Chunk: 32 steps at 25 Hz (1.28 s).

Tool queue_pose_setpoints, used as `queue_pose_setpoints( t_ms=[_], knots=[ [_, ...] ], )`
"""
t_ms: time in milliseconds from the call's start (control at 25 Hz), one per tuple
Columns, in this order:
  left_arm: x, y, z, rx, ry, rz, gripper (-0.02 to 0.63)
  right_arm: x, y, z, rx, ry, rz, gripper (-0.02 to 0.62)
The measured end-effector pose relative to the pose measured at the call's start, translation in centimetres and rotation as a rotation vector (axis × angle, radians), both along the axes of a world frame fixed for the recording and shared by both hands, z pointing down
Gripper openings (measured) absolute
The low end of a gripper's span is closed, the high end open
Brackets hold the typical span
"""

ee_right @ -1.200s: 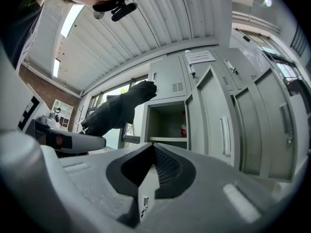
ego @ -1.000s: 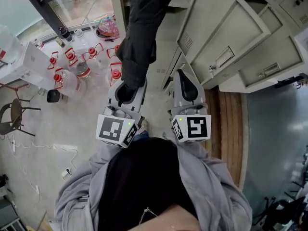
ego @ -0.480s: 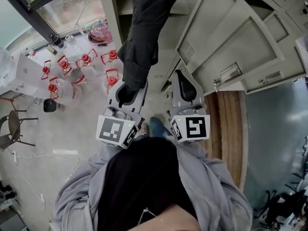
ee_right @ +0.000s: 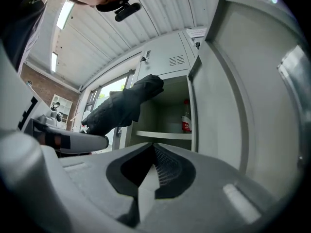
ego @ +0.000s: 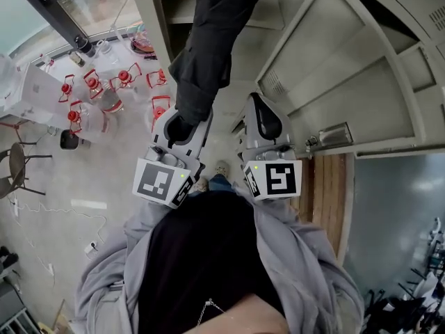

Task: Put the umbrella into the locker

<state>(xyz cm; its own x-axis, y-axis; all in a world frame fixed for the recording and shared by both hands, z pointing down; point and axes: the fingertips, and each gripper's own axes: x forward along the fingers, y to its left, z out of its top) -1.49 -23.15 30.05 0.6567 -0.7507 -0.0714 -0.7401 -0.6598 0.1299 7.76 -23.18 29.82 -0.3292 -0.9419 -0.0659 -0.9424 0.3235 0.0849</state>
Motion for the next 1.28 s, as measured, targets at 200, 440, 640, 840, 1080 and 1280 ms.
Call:
queue_pose_setpoints(
  t_ms=[200,440,640,840,1080,1280],
  knots=[
    [1.2,-1.5,-0.2,0.002,0.007,-0.028,0.103,1.2,-2.0,-0.3,0.008,-0.005,-0.047,0.003],
    [1.5,-3.4,0.8,0.016,0.021,-0.079,0.103,1.2,-4.0,0.4,0.035,-0.005,-0.116,0.003],
    [2.0,-3.3,1.7,0.002,0.004,-0.068,0.103,1.0,-4.3,1.0,0.019,-0.004,-0.144,0.003],
    [1.7,-3.5,3.6,-0.045,0.008,-0.05,0.103,0.5,-4.8,1.6,-0.008,-0.002,-0.15,0.003],
    [0.7,-3.5,5.7,-0.095,-0.006,-0.031,0.103,0.0,-5.4,2.2,-0.044,0.003,-0.132,0.003],
    [0.2,-3.5,8.0,-0.133,-0.006,-0.029,0.103,-0.2,-5.7,3.8,-0.082,-0.002,-0.111,0.003]
  ],
)
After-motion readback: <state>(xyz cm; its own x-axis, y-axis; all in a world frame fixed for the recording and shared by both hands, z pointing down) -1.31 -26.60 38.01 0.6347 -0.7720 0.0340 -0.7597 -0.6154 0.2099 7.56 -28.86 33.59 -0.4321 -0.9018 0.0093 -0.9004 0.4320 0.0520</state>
